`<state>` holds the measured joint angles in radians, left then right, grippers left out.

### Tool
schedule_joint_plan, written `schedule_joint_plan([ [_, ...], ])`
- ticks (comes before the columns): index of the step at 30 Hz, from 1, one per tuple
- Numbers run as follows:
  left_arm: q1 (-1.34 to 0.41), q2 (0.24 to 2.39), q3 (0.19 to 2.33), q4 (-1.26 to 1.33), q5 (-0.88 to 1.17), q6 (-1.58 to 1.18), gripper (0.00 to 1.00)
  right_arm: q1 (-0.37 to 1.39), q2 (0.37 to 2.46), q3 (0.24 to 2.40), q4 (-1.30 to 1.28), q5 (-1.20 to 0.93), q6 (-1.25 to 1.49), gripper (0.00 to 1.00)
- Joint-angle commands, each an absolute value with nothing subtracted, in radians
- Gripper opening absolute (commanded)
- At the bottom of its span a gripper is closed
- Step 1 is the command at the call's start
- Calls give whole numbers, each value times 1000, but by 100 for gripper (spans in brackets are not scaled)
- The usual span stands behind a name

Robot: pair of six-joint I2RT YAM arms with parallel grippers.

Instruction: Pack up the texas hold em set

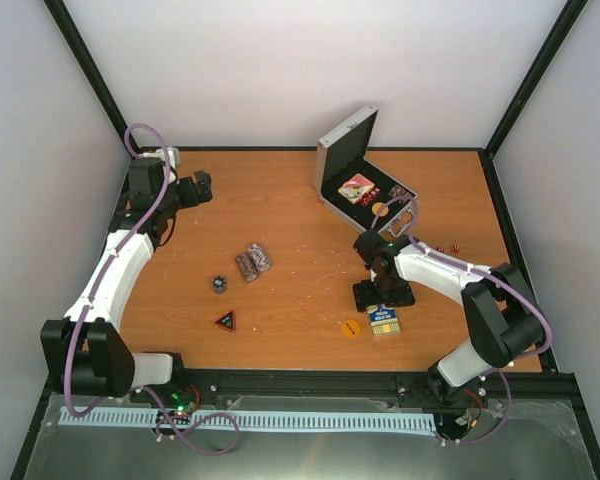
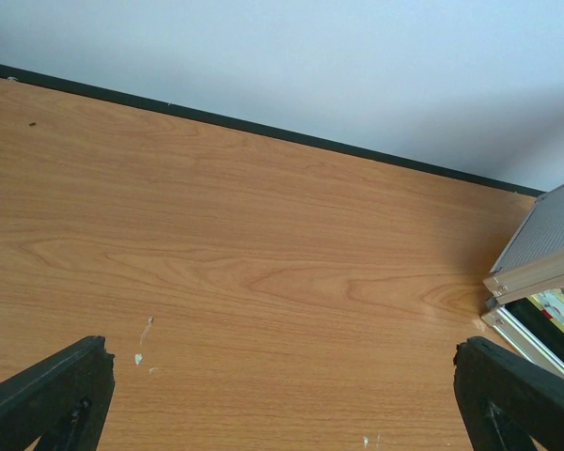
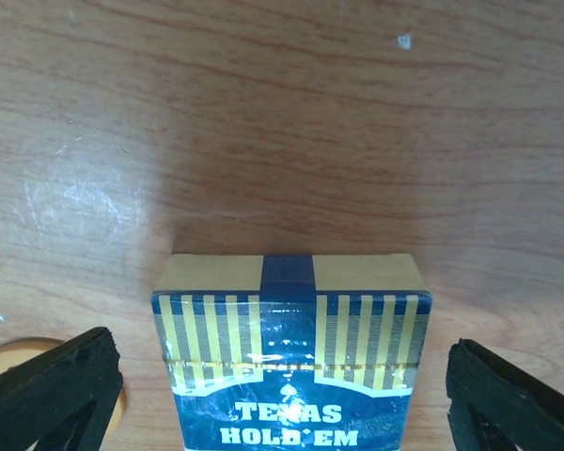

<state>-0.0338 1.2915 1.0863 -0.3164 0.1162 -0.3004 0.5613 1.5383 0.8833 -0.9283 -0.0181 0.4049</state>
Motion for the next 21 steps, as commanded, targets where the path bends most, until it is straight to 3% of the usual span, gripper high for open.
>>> schedule_joint_plan([
  [1, -35, 1284, 1092, -340, 104, -305, 100, 575, 1557, 879, -935, -6, 421, 92],
  [21, -35, 1284, 1094, -363, 109, -306, 100, 578, 1581, 874, -931, 41, 475, 67],
])
